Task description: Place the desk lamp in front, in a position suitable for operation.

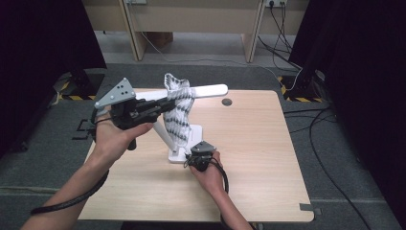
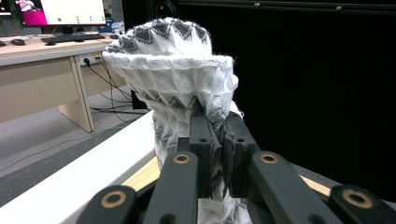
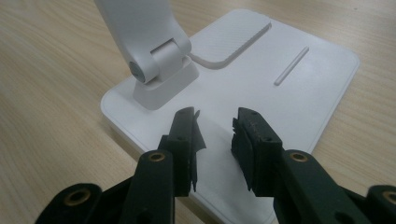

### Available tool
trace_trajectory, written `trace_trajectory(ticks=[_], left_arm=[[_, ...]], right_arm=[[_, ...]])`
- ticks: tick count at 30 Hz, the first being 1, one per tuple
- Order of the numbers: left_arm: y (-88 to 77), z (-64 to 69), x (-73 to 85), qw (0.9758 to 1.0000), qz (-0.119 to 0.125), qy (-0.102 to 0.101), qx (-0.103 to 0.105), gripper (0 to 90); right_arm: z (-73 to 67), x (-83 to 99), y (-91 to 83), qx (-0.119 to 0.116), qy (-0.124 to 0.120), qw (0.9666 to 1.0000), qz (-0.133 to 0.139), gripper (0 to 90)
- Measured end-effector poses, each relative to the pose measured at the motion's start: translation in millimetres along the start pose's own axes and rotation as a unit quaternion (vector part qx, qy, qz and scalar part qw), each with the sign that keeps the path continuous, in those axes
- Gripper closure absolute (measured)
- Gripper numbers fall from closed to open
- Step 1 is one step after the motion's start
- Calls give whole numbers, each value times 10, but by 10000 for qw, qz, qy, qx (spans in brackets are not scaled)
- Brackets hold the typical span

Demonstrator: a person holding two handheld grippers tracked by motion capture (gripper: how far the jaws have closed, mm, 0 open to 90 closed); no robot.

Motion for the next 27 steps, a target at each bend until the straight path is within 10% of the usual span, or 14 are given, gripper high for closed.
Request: trace_trajectory(ticks=[27], left_arm=[[763, 321, -110, 9972, -63, 91, 739, 838]], right_arm=[[1, 0, 1, -7, 22, 10000, -2, 686]])
Point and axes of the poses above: each handheld gripper's, and its own axes: y roughly forward along the jaws, x roughly out of its underside, z roughly to its right, the point moved 1 cm from there along y, roughly forward along the jaws, and after that the axes turned 15 degrees about y, right-handed, at the moved point
